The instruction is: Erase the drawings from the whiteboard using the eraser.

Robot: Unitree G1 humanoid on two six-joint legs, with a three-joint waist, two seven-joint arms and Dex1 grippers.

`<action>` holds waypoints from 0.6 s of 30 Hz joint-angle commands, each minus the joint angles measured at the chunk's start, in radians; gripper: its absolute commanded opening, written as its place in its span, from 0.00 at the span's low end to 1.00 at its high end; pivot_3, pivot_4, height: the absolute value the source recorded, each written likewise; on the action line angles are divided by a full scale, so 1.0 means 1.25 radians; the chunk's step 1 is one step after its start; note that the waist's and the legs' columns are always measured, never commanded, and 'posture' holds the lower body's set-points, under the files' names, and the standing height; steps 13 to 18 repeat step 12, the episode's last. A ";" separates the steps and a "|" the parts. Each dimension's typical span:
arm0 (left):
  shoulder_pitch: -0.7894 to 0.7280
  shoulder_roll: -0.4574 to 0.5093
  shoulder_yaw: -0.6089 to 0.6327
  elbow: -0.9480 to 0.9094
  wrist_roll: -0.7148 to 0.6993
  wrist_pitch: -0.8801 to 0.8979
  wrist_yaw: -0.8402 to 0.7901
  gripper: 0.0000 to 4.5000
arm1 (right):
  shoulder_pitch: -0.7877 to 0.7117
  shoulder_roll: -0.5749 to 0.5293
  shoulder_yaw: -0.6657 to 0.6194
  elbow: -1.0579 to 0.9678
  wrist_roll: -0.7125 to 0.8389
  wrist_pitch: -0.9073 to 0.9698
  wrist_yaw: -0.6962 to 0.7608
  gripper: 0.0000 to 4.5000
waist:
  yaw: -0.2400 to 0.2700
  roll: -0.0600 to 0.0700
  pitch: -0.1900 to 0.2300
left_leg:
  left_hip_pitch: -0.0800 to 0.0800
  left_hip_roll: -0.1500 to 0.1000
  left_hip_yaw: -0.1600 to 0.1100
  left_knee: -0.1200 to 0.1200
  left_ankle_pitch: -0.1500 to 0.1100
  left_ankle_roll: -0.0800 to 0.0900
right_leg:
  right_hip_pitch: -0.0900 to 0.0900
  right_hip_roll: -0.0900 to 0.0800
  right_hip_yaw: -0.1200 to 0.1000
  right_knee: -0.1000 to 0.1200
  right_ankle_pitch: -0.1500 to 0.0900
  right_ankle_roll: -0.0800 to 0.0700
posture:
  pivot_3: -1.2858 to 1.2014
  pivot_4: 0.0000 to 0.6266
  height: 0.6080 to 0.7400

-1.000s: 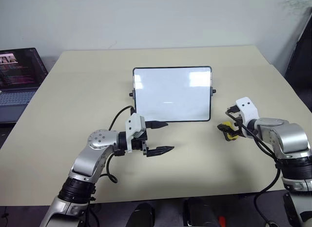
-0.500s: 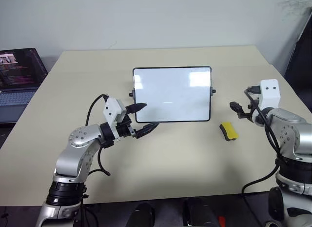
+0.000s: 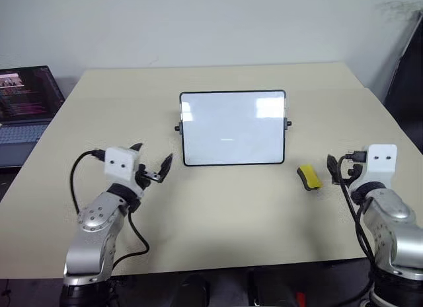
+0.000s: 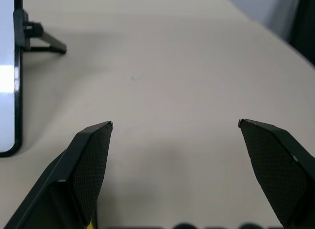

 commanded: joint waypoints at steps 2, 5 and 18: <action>0.097 0.002 0.123 -0.088 -0.036 0.014 0.018 1.00 | 0.052 0.029 0.003 0.003 -0.007 -0.115 -0.007 1.00 | 0.001 0.000 0.000 | 0.000 0.000 0.000 0.000 0.000 0.000 | 0.000 0.000 0.000 0.000 -0.001 0.001 | 0.52 0.24 1.00; 0.155 -0.011 0.156 -0.131 -0.052 0.030 0.028 1.00 | 0.073 0.027 0.009 0.011 -0.005 -0.142 0.005 1.00 | 0.002 0.000 0.000 | 0.000 0.000 0.000 0.001 0.000 0.000 | 0.001 0.000 0.000 0.000 -0.001 0.002 | 0.52 0.24 1.00; 0.238 -0.015 0.196 -0.238 -0.099 0.091 0.033 1.00 | 0.105 0.048 0.047 0.025 0.003 -0.156 0.012 1.00 | 0.005 -0.001 -0.001 | 0.001 0.000 -0.001 0.003 0.000 0.000 | 0.003 0.001 -0.001 -0.001 -0.002 0.003 | 0.52 0.24 1.00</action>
